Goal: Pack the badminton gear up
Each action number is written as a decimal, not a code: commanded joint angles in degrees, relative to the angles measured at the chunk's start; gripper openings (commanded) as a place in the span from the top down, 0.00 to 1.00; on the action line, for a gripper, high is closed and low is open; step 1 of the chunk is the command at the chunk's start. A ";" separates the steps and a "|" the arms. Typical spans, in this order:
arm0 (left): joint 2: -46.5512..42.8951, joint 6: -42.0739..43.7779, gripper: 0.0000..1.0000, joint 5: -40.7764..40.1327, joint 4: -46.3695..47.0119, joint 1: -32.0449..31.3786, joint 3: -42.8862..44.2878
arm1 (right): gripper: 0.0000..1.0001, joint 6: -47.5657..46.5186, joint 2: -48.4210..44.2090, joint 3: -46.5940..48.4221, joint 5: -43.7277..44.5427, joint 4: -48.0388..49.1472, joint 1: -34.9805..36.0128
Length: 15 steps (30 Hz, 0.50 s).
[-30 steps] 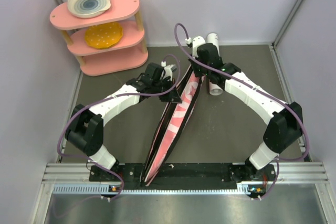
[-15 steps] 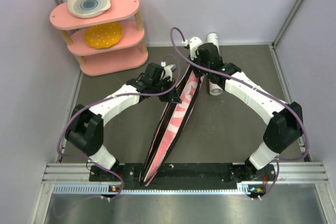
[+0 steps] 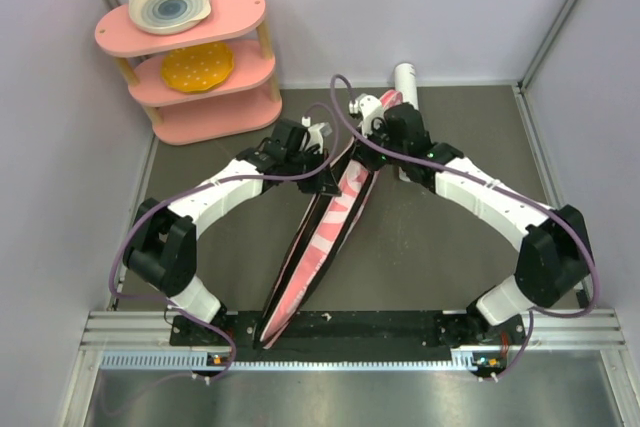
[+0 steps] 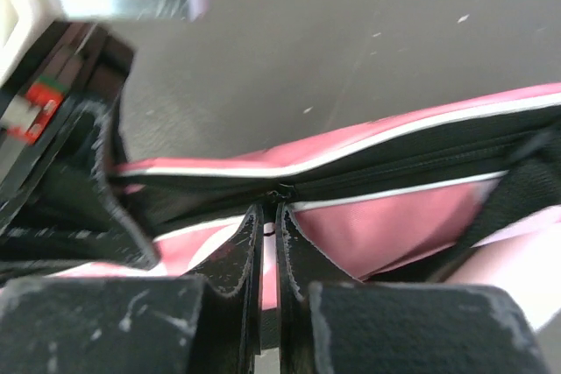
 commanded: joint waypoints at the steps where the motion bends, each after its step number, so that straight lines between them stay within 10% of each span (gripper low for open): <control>1: -1.10 1.07 1.00 4.25 2.65 -0.38 1.60 | 1.00 9.72 -5.92 -7.81 -11.75 8.05 2.22; 7: -1.63 0.99 1.00 6.61 4.22 -0.38 0.46 | 1.00 15.64 -7.61 -13.97 -11.92 16.67 1.17; 15: -8.21 0.99 0.51 5.66 5.90 -0.20 -3.76 | 1.00 18.81 -9.89 -19.77 -12.54 24.24 -0.68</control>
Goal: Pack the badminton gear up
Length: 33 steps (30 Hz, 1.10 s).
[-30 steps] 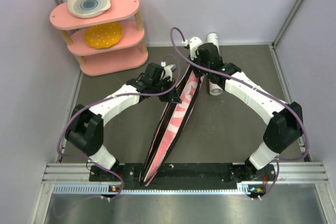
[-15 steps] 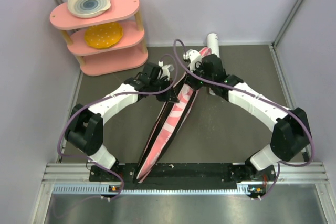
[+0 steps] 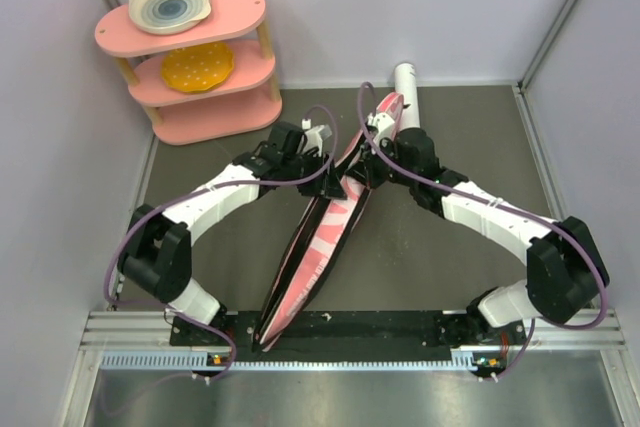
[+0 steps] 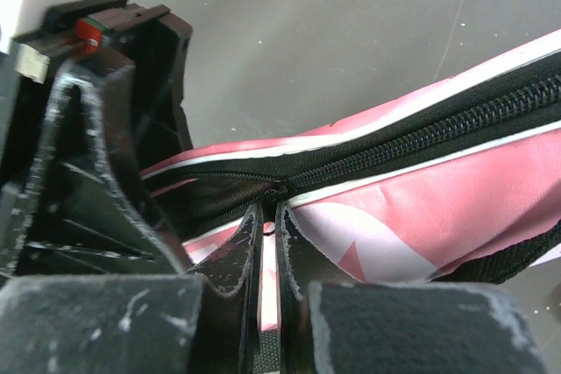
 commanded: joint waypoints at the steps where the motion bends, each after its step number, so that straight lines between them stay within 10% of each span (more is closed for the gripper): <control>1: -8.65 1.16 0.50 1.61 3.89 -0.03 -1.90 | 1.00 2.88 -3.51 -2.45 -3.71 5.77 -0.46; 8: -13.33 -2.07 0.41 -11.03 12.12 0.59 -2.25 | 1.00 3.75 -5.80 -5.17 -5.99 7.35 -2.66; 20: 9.16 -6.04 0.36 -9.12 16.19 0.59 17.60 | 1.00 3.58 -7.99 -5.26 -6.17 6.13 -2.93; 33: 15.23 -7.89 0.79 -0.95 20.31 0.41 21.30 | 1.00 3.31 -8.00 -4.21 -6.79 4.72 -2.84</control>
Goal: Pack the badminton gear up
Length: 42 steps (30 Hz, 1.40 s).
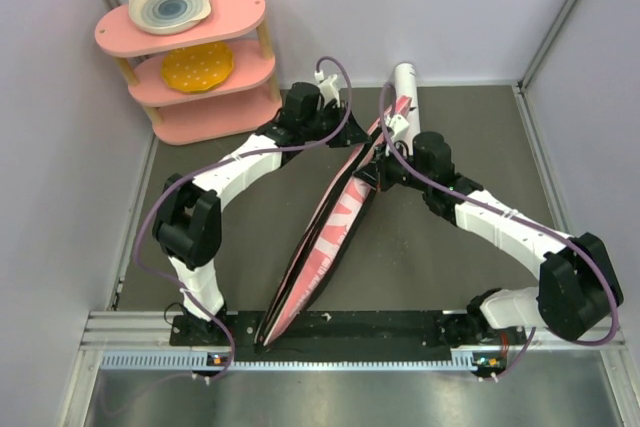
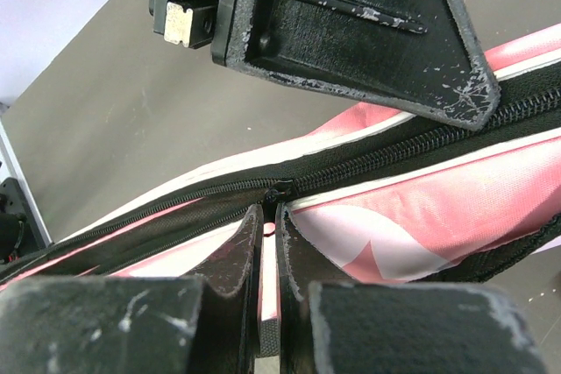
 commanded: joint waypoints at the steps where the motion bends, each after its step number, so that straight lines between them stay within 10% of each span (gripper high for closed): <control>1: 1.18 0.09 0.85 2.71 4.74 -0.02 2.26 | 1.00 -0.14 -2.29 1.02 -2.44 1.40 0.13; 4: 1.27 0.18 1.00 2.54 4.21 0.07 2.70 | 1.00 -0.49 -2.29 1.28 -1.92 0.96 0.57; 42: 9.26 5.98 1.00 -0.63 0.52 7.97 20.45 | 1.00 -2.34 6.14 6.37 6.44 -6.34 32.12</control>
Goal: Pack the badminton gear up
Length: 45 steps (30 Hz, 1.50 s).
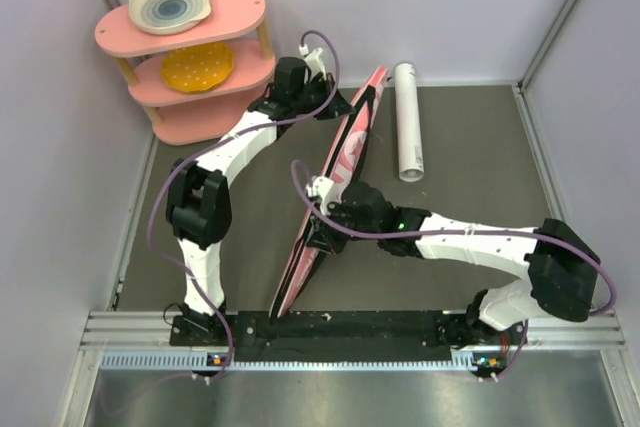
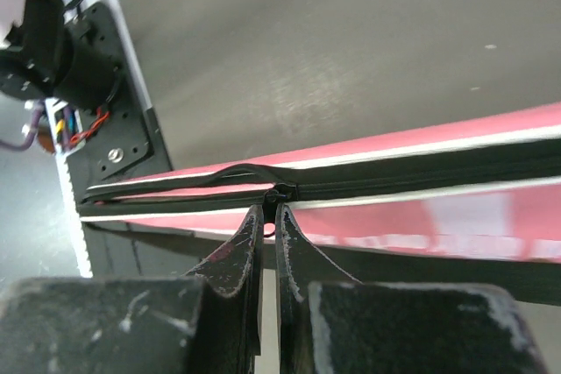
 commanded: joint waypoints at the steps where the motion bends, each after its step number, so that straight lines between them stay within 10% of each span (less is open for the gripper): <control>1: 1.48 1.87 1.00 -0.89 4.83 1.31 6.99 | 1.00 -0.22 1.51 4.98 -1.36 -0.85 6.89; 34: 9.40 8.37 1.00 -7.66 -6.16 3.42 23.70 | 0.99 -1.01 17.34 13.24 -0.75 -1.12 22.03; 38: 6.16 10.66 1.00 -8.97 -8.35 3.33 20.89 | 0.72 0.22 11.11 11.94 3.01 -1.21 18.45; 45: 1.49 19.08 1.00 -15.47 -15.21 1.75 17.28 | 0.51 3.47 -6.20 3.15 16.55 1.85 12.29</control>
